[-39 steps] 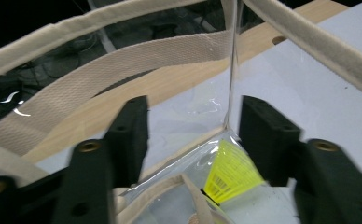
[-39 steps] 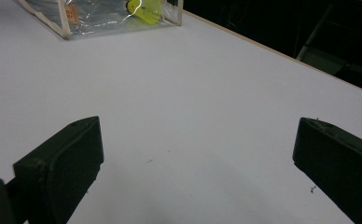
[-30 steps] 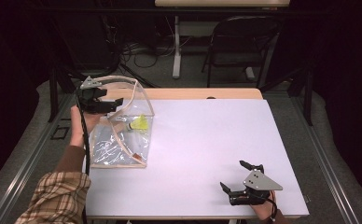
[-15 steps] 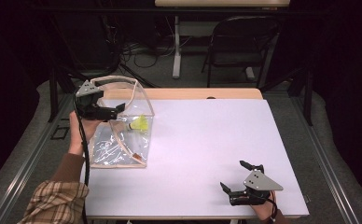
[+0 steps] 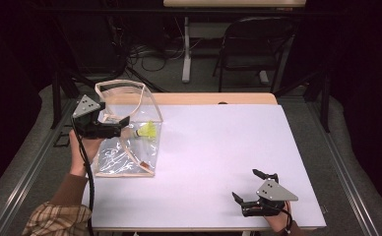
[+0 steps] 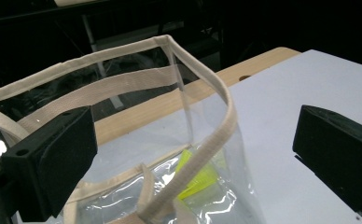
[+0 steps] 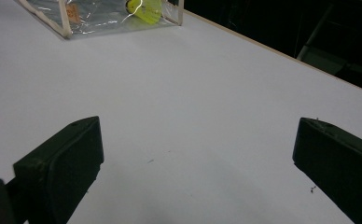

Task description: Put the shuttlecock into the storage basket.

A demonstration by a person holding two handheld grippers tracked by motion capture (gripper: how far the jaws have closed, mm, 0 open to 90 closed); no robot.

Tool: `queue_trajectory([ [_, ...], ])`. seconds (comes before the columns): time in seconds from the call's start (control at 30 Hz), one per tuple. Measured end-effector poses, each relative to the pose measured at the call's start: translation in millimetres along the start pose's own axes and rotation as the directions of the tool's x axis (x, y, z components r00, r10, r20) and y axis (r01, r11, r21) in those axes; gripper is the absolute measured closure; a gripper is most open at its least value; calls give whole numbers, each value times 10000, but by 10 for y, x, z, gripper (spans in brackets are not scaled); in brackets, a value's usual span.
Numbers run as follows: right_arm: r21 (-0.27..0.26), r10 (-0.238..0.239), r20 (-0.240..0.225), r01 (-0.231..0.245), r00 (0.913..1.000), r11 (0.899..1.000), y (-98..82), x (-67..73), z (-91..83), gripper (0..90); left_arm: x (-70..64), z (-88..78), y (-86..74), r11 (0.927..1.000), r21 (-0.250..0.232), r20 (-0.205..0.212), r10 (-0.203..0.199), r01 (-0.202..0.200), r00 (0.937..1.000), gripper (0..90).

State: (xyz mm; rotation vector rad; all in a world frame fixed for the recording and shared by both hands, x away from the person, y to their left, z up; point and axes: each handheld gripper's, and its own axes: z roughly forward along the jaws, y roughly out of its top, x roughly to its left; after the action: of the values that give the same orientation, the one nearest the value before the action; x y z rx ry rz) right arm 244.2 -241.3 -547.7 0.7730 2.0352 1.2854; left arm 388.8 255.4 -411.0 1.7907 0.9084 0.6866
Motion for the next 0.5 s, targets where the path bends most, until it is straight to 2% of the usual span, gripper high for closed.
queue_trajectory([
  [0.13,-18,-27,8,27,10000,10000,2,1,-2,12,-87,-77,-65,9998,-134,49,118,-118,9999,0],
  [0.5,-7,-24,7,24,10000,10000,3,3,1,12,-287,-266,-310,9985,-533,179,126,-117,9998,0],
])
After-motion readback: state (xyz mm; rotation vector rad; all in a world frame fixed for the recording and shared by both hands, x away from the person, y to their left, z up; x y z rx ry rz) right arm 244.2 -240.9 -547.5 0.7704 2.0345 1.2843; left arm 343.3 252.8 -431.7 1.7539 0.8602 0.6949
